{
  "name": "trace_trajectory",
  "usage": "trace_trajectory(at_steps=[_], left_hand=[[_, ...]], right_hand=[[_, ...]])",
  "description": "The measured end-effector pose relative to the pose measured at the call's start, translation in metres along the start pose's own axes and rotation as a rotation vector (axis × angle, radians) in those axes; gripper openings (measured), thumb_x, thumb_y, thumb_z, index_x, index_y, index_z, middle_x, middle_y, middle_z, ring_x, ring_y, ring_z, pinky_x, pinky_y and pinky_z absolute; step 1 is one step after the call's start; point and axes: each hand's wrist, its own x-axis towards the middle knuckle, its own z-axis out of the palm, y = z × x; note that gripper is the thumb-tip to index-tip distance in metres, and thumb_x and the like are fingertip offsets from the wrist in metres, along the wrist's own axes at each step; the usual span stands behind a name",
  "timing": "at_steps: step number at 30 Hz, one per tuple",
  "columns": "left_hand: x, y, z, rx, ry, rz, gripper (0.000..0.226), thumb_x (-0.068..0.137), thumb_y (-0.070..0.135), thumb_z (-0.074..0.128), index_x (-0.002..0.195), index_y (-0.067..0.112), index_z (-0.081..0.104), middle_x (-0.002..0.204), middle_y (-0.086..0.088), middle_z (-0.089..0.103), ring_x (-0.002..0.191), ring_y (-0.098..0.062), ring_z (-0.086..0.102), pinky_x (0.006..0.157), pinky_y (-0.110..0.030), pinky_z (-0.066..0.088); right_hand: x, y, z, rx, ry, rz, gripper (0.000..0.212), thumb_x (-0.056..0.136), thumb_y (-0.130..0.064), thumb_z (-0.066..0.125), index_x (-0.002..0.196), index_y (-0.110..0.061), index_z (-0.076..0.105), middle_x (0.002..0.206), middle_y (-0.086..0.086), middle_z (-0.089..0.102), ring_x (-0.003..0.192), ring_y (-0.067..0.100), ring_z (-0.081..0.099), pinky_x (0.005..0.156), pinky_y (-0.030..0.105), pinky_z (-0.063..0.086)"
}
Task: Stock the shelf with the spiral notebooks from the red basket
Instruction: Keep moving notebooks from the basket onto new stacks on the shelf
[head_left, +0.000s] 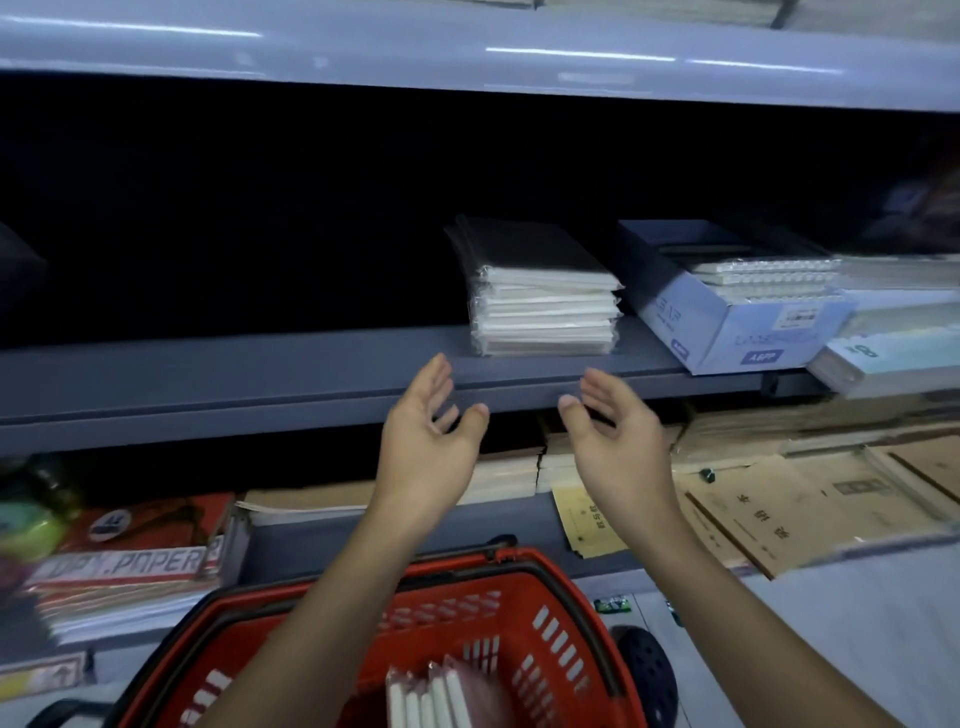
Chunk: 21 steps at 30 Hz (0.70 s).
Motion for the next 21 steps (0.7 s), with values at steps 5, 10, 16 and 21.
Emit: trace_trajectory(at_steps=[5,10,16,21], left_hand=[[-0.057,-0.039,-0.026,0.062,0.005,-0.071,0.057,0.094,0.000,0.064,0.147,0.008,0.044,0.146,-0.006,0.053,0.127,-0.008,0.052,0.092,-0.005,0.043],[-0.140,-0.108,-0.050,0.105,-0.115,-0.355,0.054,0.091,-0.004,0.066,0.141,0.007,0.051,0.136,-0.004,0.060,0.122,-0.012,0.057,0.082,-0.003,0.045],[-0.183,-0.169,-0.069,0.119,-0.172,-0.738,0.045,0.088,0.006,0.072,0.132,0.010,0.060,0.124,-0.001,0.067,0.117,-0.018,0.062,0.108,-0.034,0.046],[-0.174,-0.178,-0.068,0.066,-0.117,-0.806,0.035,0.088,0.008,0.071,0.122,0.013,0.065,0.116,0.001,0.070,0.111,-0.016,0.064,0.108,-0.042,0.048]], right_hand=[[-0.065,0.026,0.008,-0.112,-0.106,0.074,0.038,0.097,-0.025,0.064,0.133,-0.015,0.061,0.126,-0.001,0.067,0.116,0.010,0.061,0.100,0.028,0.050],[-0.127,0.090,0.015,-0.233,-0.349,0.333,0.031,0.097,-0.031,0.064,0.124,-0.015,0.065,0.115,-0.002,0.067,0.109,0.013,0.062,0.093,0.028,0.047],[-0.187,0.164,0.050,-0.093,-0.418,0.868,0.008,0.094,-0.021,0.069,0.086,-0.017,0.068,0.084,0.001,0.066,0.070,0.010,0.056,0.074,0.026,0.045],[-0.205,0.195,0.067,-0.200,-0.574,0.874,0.025,0.093,-0.036,0.069,0.114,-0.021,0.070,0.117,-0.003,0.069,0.098,0.010,0.060,0.080,0.022,0.042]])
